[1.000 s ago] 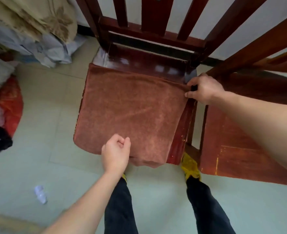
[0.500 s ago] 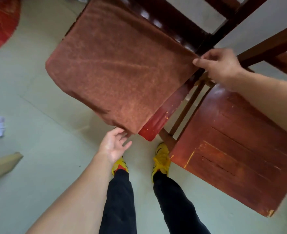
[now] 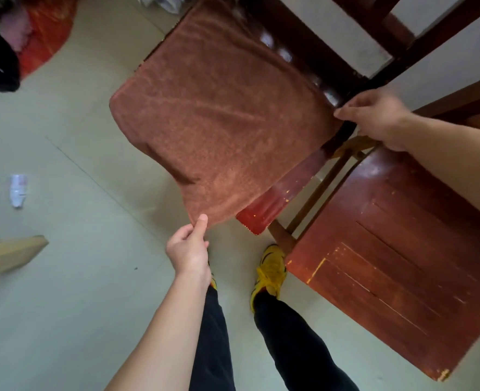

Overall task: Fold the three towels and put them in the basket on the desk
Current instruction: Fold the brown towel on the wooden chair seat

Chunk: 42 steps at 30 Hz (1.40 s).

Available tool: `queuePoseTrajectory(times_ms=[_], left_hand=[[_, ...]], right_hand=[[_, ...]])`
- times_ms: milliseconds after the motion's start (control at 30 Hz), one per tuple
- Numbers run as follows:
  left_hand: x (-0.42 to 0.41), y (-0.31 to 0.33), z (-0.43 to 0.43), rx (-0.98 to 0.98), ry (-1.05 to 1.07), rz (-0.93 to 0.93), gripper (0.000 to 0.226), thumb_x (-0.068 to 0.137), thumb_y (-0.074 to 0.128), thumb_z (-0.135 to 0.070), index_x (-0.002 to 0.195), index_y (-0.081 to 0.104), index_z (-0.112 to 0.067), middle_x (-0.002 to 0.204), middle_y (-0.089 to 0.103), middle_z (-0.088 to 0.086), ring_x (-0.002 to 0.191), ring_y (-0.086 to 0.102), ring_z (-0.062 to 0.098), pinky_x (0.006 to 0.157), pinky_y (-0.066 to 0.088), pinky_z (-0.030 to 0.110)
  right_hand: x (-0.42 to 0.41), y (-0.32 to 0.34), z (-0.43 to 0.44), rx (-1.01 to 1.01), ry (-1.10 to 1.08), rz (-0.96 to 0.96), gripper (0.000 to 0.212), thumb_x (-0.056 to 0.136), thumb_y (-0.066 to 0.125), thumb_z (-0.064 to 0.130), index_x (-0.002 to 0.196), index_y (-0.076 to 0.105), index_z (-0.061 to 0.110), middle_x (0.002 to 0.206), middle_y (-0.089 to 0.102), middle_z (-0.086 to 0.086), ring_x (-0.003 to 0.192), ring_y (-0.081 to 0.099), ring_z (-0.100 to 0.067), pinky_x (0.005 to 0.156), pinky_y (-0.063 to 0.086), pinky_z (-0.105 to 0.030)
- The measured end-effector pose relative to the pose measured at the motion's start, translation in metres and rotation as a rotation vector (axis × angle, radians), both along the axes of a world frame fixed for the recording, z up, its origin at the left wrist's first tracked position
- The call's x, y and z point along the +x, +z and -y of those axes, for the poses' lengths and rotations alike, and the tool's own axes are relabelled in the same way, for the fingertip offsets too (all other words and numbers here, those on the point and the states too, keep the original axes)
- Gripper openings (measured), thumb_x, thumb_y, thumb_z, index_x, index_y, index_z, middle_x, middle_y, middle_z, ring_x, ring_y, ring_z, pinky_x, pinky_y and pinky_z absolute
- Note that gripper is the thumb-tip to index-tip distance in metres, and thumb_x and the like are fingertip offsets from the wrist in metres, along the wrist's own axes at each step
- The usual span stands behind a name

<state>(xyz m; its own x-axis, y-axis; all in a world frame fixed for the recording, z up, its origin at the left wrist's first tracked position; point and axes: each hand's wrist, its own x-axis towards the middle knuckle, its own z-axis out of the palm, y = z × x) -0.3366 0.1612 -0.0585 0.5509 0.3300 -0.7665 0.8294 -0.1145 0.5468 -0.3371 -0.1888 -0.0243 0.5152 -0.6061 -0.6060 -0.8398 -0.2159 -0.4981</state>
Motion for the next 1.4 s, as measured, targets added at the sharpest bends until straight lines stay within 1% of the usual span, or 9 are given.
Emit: queuePoseTrajectory(times_ms=[167,267,400,600,900,1033,1167,1267,1400], left_hand=[[0.019,0.036,-0.002,0.069,-0.108,0.289,0.021,0.077,0.079,-0.02,0.067,0.065,-0.009,0.098,0.07,-0.003,0.087,0.067,0.001,0.073,0.046,0.01],[0.032,0.058,-0.001,0.034,-0.135,0.341,0.028,0.08,0.077,-0.018,0.062,0.057,-0.009,0.073,0.059,-0.003,0.061,0.057,-0.002,0.062,0.044,0.01],[0.044,0.078,0.0,-0.032,-0.105,0.275,0.026,0.084,0.073,-0.02,0.067,0.055,-0.011,0.067,0.055,0.003,0.054,0.048,0.009,0.045,0.039,0.018],[0.033,0.086,0.0,0.002,-0.064,0.063,0.014,0.084,0.073,-0.015,0.087,0.06,-0.01,0.069,0.057,0.003,0.046,0.04,0.011,0.036,0.034,0.017],[-0.015,0.021,0.012,-0.017,-0.107,-0.262,0.033,0.083,0.074,-0.013,0.11,0.056,-0.006,0.088,0.067,0.013,0.051,0.057,0.017,0.042,0.039,0.025],[-0.026,-0.009,0.013,-0.062,-0.164,-0.334,0.057,0.081,0.077,-0.02,0.13,0.049,-0.011,0.113,0.061,0.007,0.083,0.062,0.018,0.062,0.05,0.028],[-0.013,-0.03,0.011,-0.359,-0.098,-0.352,0.093,0.073,0.082,-0.027,0.149,0.027,-0.023,0.139,0.046,-0.004,0.127,0.047,0.021,0.094,0.042,0.041],[-0.006,-0.04,0.015,-0.573,-0.046,-0.383,0.068,0.08,0.071,-0.02,0.141,0.042,-0.021,0.134,0.058,0.001,0.124,0.052,0.021,0.104,0.036,0.048],[-0.012,-0.045,0.012,-0.69,-0.01,-0.431,0.052,0.08,0.069,-0.028,0.13,0.054,-0.025,0.126,0.065,0.002,0.12,0.056,0.022,0.106,0.035,0.054]], right_hand=[[0.022,0.018,-0.006,0.007,-0.24,0.232,0.019,0.083,0.069,0.023,0.066,0.06,0.02,0.062,0.054,0.002,0.048,0.049,-0.006,0.046,0.041,-0.018],[0.029,0.029,-0.005,0.075,-0.325,0.271,0.021,0.083,0.066,0.019,0.066,0.054,0.021,0.061,0.05,0.0,0.039,0.045,-0.008,0.04,0.032,-0.021],[0.041,0.046,0.001,-0.009,-0.203,0.227,0.017,0.09,0.061,0.025,0.075,0.055,0.022,0.068,0.053,0.003,0.05,0.047,-0.01,0.039,0.037,-0.019],[0.046,0.055,0.014,-0.193,0.086,0.162,0.007,0.088,0.067,0.028,0.091,0.065,0.021,0.095,0.064,-0.003,0.087,0.06,-0.018,0.078,0.053,-0.034],[0.01,0.011,0.019,-0.29,0.289,-0.073,0.017,0.092,0.063,0.026,0.108,0.062,0.023,0.1,0.061,-0.009,0.086,0.06,-0.027,0.074,0.046,-0.031],[-0.012,-0.012,0.021,-0.318,0.177,-0.189,0.024,0.089,0.062,0.022,0.113,0.062,0.024,0.114,0.064,-0.011,0.101,0.062,-0.033,0.086,0.052,-0.038],[-0.018,-0.019,0.013,-0.331,0.078,-0.058,0.044,0.09,0.059,0.049,0.123,0.059,0.019,0.103,0.062,-0.002,0.1,0.061,-0.024,0.087,0.05,-0.039],[-0.015,-0.026,0.007,-0.246,-0.001,-0.066,0.056,0.078,0.069,0.059,0.119,0.058,0.023,0.104,0.063,0.001,0.093,0.063,-0.02,0.083,0.055,-0.04],[-0.013,-0.036,0.005,0.07,-0.437,0.001,0.039,0.075,0.084,0.029,0.095,0.053,0.016,0.099,0.066,-0.007,0.071,0.069,-0.02,0.053,0.057,-0.027]])
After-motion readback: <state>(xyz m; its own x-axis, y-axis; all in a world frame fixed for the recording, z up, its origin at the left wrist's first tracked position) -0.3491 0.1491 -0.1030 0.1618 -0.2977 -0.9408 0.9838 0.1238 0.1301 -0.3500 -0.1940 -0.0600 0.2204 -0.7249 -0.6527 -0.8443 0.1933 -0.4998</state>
